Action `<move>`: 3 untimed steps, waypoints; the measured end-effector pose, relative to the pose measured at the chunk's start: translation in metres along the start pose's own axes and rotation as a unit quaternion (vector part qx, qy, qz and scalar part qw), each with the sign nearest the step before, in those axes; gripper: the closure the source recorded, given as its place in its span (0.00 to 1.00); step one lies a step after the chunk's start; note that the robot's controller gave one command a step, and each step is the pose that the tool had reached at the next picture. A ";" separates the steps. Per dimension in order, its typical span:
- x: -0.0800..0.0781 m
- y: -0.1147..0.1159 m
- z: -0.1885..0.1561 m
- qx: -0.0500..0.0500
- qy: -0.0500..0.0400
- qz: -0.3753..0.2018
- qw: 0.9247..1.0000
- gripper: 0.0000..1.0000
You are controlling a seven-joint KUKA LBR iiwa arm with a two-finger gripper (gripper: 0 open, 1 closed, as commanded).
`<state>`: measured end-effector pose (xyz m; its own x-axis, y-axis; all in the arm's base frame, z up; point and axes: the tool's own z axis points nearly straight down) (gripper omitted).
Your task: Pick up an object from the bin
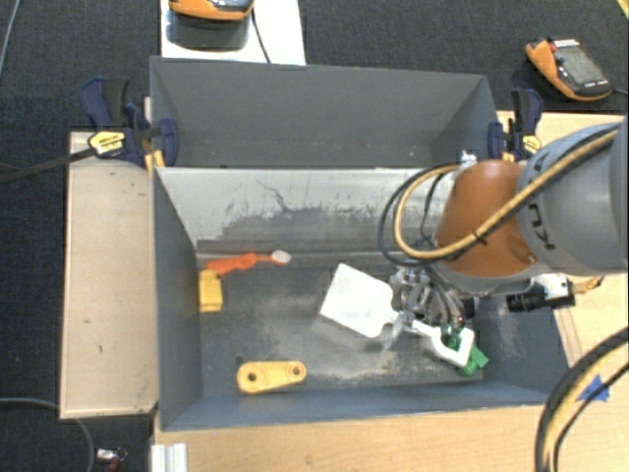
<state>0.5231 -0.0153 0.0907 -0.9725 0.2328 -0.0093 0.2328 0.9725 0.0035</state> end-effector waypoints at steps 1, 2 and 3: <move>0.038 0.030 0.006 -0.001 -0.001 0.029 1.000 0.00; 0.008 0.051 0.017 0.000 -0.001 0.019 1.000 0.00; 0.037 0.104 0.020 0.000 -0.002 0.039 0.999 0.00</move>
Offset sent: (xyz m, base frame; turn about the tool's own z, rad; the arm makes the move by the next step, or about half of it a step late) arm 0.0122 0.0567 -0.0207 0.0353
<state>0.5119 0.0949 0.0709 -0.9512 0.3083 -0.0121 0.3083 0.9513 0.0037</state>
